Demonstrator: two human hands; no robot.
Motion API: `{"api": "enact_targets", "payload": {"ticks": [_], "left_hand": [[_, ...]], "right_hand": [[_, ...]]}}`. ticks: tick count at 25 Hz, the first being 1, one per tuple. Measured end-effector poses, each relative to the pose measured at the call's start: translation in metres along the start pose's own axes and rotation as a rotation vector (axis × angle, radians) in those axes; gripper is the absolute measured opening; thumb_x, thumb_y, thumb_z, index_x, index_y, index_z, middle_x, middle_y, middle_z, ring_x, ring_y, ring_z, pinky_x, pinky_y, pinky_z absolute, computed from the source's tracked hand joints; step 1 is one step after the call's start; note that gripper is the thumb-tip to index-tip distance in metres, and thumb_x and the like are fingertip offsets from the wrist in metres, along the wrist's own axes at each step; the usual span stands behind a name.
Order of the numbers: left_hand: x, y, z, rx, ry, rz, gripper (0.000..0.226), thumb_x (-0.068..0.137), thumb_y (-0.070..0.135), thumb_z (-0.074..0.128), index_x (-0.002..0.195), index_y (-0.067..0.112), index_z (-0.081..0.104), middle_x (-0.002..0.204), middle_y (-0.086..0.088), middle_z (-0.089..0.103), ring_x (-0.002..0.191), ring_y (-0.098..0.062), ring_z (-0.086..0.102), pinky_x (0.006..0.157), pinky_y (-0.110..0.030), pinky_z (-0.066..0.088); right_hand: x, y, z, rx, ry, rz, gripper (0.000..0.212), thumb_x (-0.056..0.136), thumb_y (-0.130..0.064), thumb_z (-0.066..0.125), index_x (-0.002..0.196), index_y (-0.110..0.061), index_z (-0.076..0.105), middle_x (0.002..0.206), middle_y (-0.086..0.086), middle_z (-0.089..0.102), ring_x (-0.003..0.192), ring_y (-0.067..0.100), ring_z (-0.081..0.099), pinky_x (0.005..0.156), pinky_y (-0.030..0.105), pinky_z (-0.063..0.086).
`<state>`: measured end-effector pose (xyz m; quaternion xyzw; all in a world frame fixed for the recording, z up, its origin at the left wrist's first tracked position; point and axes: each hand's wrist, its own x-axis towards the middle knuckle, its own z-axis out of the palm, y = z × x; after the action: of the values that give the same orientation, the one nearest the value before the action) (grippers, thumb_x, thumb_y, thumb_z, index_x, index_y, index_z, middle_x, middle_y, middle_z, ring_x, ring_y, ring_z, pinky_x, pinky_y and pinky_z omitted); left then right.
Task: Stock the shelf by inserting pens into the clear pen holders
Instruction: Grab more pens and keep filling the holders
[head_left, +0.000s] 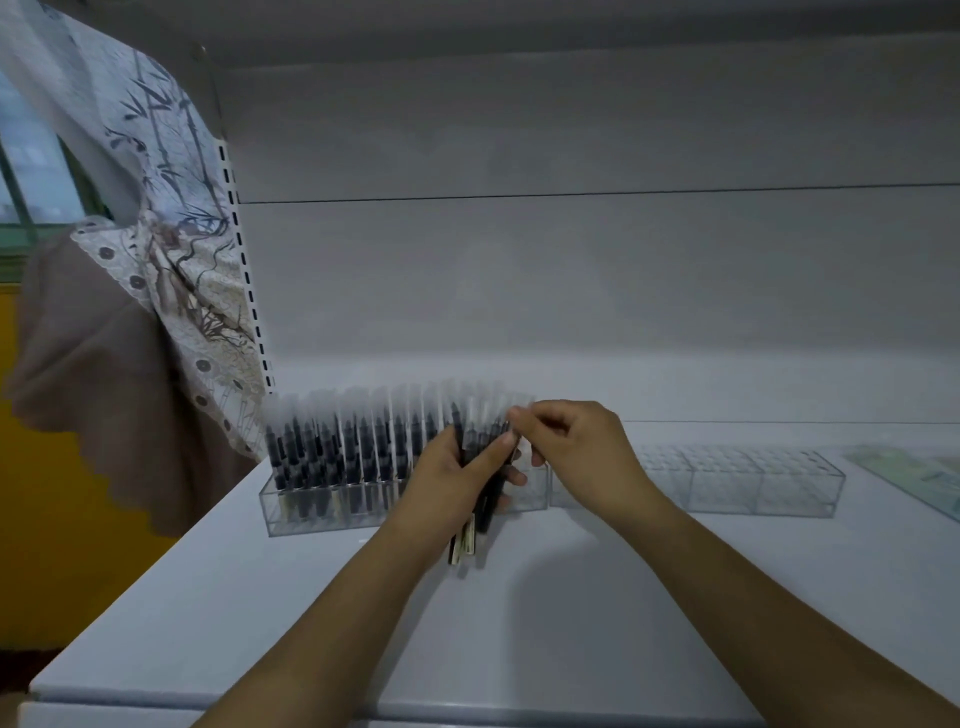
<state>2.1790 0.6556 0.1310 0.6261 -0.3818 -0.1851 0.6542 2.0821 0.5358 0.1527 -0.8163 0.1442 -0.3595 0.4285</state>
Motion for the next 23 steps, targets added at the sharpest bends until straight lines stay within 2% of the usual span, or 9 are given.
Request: {"api": "enact_targets", "payload": {"ticks": [2,4,6,7,10,14,18,21,23], "left_hand": [[0.005,-0.001,0.003,-0.019,0.040,0.001,0.024,0.096,0.024,0.060,0.108,0.004,0.066,0.085,-0.012,0.076,0.065,-0.016,0.072,0.059,-0.026,0.056],[0.006,-0.006,0.004,-0.053,0.085,0.019,0.023,0.097,0.020,0.059,0.102,-0.002,0.066,0.085,-0.015,0.076,0.066,-0.019,0.073,0.058,-0.029,0.058],[0.005,-0.013,0.003,-0.109,0.164,0.040,0.023,0.096,0.016,0.059,0.097,-0.006,0.064,0.082,-0.017,0.074,0.068,-0.024,0.074,0.060,-0.037,0.062],[0.005,-0.015,0.001,-0.127,0.198,0.050,0.021,0.096,0.015,0.059,0.094,-0.005,0.064,0.080,-0.016,0.073,0.068,-0.025,0.073,0.062,-0.038,0.062],[0.005,-0.019,-0.003,-0.142,0.238,0.073,0.022,0.096,0.017,0.059,0.090,-0.004,0.066,0.077,-0.013,0.073,0.068,-0.024,0.073,0.058,-0.032,0.060],[0.005,-0.021,-0.005,-0.177,0.252,0.074,0.028,0.096,0.018,0.058,0.099,-0.009,0.064,0.081,-0.016,0.074,0.072,-0.023,0.073,0.059,-0.026,0.058],[0.006,-0.025,-0.006,-0.187,0.240,0.074,0.027,0.095,0.018,0.060,0.103,-0.008,0.064,0.084,-0.016,0.074,0.075,-0.023,0.073,0.060,-0.026,0.058],[0.007,-0.028,-0.005,-0.208,0.224,0.056,0.025,0.094,0.018,0.062,0.103,-0.006,0.065,0.081,-0.013,0.073,0.074,-0.022,0.072,0.063,-0.030,0.060],[0.006,-0.028,-0.004,-0.221,0.207,0.053,0.023,0.094,0.017,0.061,0.099,-0.005,0.067,0.078,-0.012,0.072,0.072,-0.022,0.071,0.064,-0.031,0.060]], "right_hand": [[0.009,0.001,-0.004,-0.009,0.052,0.029,0.031,0.097,-0.037,0.059,0.078,-0.017,0.075,0.059,-0.001,0.068,0.047,0.008,0.057,0.053,0.015,0.043],[0.020,0.001,-0.012,0.113,0.196,0.038,0.032,0.100,-0.034,0.054,0.083,-0.013,0.073,0.066,0.003,0.072,0.051,0.017,0.064,0.054,0.021,0.047],[0.031,0.000,-0.018,0.222,0.333,-0.023,0.031,0.102,-0.029,0.050,0.087,-0.008,0.068,0.072,0.005,0.072,0.053,0.017,0.065,0.053,0.021,0.049],[0.036,0.000,-0.018,0.217,0.347,-0.061,0.029,0.102,-0.027,0.049,0.089,-0.007,0.066,0.074,0.005,0.071,0.055,0.016,0.065,0.054,0.022,0.050],[0.045,0.010,-0.001,0.097,0.240,-0.110,0.024,0.103,-0.026,0.047,0.095,-0.010,0.062,0.080,0.002,0.069,0.060,0.013,0.065,0.061,0.025,0.055],[0.049,0.027,0.012,-0.104,0.095,-0.143,0.024,0.104,-0.029,0.044,0.095,-0.012,0.057,0.082,-0.001,0.067,0.064,0.009,0.065,0.068,0.029,0.058],[0.051,0.037,0.021,-0.347,-0.043,-0.189,0.024,0.105,-0.030,0.043,0.089,-0.015,0.054,0.070,-0.009,0.059,0.066,0.010,0.062,0.062,0.029,0.047],[0.053,0.048,0.026,-0.318,-0.054,-0.112,0.025,0.103,-0.030,0.048,0.089,-0.015,0.062,0.071,-0.011,0.058,0.064,0.001,0.055,0.065,0.023,0.038],[0.052,0.052,0.024,-0.319,0.024,-0.081,0.030,0.101,-0.036,0.050,0.089,-0.013,0.067,0.075,-0.009,0.061,0.068,0.003,0.055,0.068,0.022,0.037]]}}
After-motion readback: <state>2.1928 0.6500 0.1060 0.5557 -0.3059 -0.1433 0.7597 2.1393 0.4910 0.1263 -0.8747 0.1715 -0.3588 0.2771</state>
